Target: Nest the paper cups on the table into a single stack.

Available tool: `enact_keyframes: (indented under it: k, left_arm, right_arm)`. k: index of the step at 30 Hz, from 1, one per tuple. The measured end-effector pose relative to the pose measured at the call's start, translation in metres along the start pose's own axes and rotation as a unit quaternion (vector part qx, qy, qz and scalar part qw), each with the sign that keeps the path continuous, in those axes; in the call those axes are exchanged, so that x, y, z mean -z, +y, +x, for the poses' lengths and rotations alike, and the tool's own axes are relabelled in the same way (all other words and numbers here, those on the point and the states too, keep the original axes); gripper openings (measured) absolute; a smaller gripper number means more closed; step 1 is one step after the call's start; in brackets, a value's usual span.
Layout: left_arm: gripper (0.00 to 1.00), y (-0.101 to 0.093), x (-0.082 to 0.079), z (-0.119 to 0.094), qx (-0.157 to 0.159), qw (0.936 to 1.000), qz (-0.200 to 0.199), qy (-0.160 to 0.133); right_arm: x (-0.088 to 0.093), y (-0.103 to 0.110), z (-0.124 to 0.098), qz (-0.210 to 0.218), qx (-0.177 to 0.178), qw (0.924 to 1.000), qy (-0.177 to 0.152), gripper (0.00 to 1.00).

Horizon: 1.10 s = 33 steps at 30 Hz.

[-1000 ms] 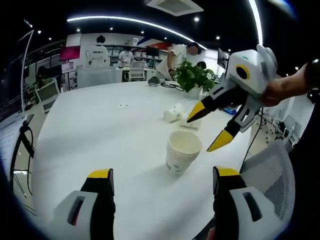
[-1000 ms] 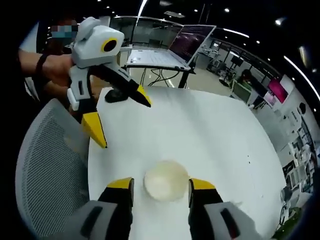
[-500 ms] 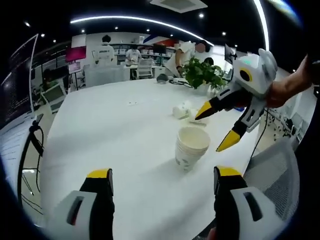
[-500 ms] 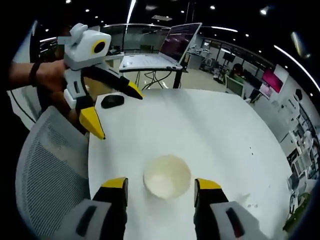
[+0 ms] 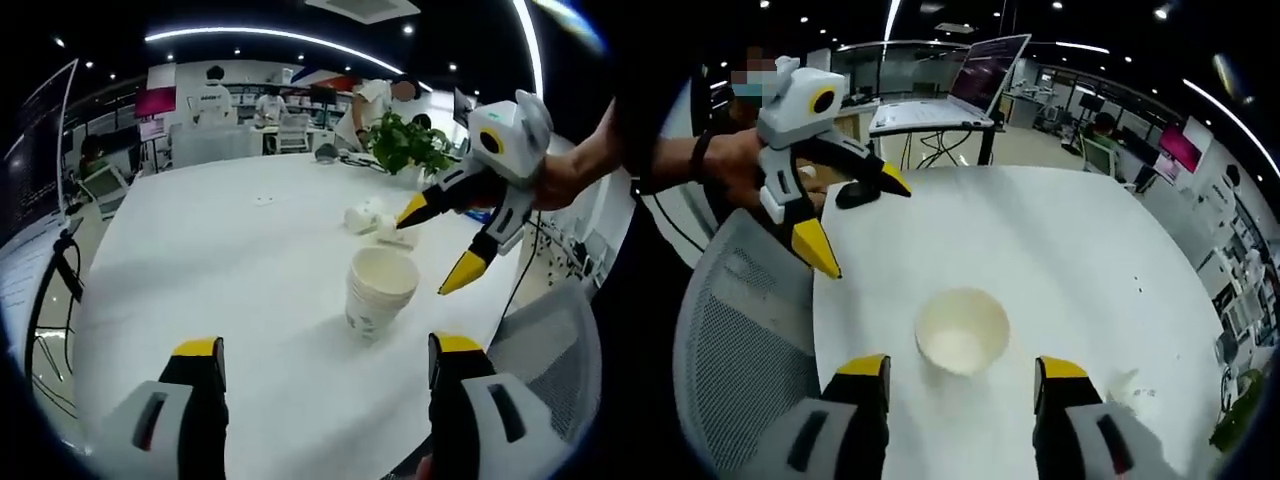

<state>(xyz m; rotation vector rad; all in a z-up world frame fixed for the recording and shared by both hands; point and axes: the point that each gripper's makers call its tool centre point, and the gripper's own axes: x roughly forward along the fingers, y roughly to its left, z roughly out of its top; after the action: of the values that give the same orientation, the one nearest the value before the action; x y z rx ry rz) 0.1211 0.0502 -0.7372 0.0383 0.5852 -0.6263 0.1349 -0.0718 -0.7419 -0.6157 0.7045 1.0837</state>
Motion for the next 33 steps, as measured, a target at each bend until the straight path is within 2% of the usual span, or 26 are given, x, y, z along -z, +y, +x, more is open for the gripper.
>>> enact_keyframes:
  k: [5, 13, 20, 26, 28, 30, 33]
  left_arm:
    - [0.81, -0.001, 0.0, 0.001, -0.001, 1.0, -0.002, -0.002]
    - [0.81, -0.002, -0.003, 0.001, 0.001, 0.9999, -0.006, -0.014]
    - [0.81, -0.003, -0.011, 0.0, 0.004, 0.9997, -0.002, -0.024]
    - [0.81, -0.006, -0.016, -0.001, 0.011, 0.9995, 0.0, -0.03]
    - [0.81, -0.007, -0.016, 0.0, 0.014, 0.9995, 0.005, -0.027]
    - [0.81, -0.007, -0.016, 0.0, 0.014, 0.9995, 0.007, -0.026]
    - [0.81, -0.005, -0.02, -0.001, 0.014, 0.9995, 0.01, -0.028]
  right_arm:
    - [0.001, -0.007, -0.004, 0.016, 0.014, 0.9997, -0.009, 0.59]
    - [0.002, -0.019, -0.012, 0.07, 0.039, 0.9957, -0.046, 0.58]
    - [0.017, -0.019, -0.024, 0.096, 0.062, 0.9922, -0.049, 0.58]
    - [0.039, -0.032, -0.039, 0.164, 0.108, 0.9782, -0.07, 0.58]
    - [0.053, -0.037, -0.044, 0.186, 0.121, 0.9727, -0.069, 0.57]
    - [0.061, -0.04, -0.046, 0.194, 0.128, 0.9703, -0.067, 0.57]
    - [0.085, -0.05, -0.053, 0.217, 0.15, 0.9626, -0.059, 0.57]
